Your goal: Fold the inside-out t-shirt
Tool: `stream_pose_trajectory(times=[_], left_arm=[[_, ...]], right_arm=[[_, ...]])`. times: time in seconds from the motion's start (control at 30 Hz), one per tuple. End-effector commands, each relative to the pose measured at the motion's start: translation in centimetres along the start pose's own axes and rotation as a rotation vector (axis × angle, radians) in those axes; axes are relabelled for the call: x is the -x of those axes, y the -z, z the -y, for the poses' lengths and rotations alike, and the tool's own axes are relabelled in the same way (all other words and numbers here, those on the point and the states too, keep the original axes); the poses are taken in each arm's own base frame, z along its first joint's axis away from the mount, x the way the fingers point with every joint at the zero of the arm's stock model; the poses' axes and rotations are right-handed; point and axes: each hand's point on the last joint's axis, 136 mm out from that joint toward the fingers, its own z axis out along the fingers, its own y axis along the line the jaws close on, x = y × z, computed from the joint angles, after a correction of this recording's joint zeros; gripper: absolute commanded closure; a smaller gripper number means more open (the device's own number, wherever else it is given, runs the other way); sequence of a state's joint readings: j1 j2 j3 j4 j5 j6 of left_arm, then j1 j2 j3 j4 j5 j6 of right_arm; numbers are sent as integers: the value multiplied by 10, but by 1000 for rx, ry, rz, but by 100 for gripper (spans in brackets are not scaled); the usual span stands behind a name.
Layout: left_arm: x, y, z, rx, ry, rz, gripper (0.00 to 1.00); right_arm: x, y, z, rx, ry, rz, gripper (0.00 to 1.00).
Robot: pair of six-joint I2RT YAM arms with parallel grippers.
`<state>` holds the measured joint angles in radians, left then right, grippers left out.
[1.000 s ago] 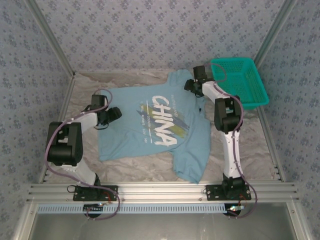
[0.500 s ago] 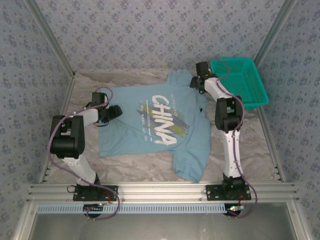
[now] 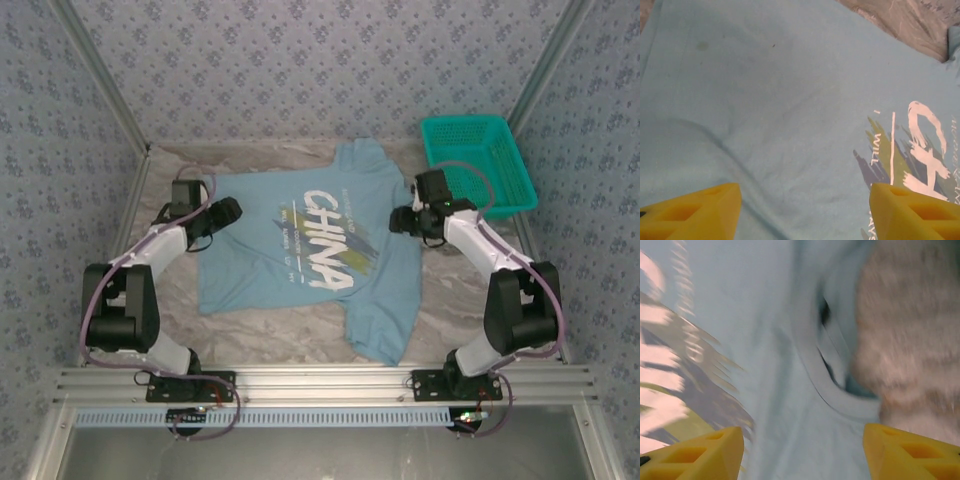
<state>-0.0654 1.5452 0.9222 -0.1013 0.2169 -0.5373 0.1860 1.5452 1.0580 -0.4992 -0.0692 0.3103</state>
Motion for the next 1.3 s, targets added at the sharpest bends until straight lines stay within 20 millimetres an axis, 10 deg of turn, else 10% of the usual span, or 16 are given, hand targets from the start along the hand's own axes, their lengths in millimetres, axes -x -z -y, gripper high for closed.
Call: stream_pose_trajectory(times=[0.0,0.37,0.67,0.83,1.03,1.27], left_arm=[[-30,-11,-20,50,32,-85,32],[-57,-24,-49,133,13,-134,32],[-69,-24,-62,164,3,-151,32],[-74,-26,-70,195,-9,-165,32],[-77,-27,-75,213,-9,-171,32],[-67,-22,-67,196,-13,-157,32]], right_arm=[[-21,-17,15,42,-106,-90,33],[-12,-69,3,244,-198,-130,39],[7,-18,7,304,-225,65,84],[-16,-3,36,168,-280,44,94],[-42,-6,83,-109,-282,-24,84],[-22,2,97,-184,-235,-8,53]])
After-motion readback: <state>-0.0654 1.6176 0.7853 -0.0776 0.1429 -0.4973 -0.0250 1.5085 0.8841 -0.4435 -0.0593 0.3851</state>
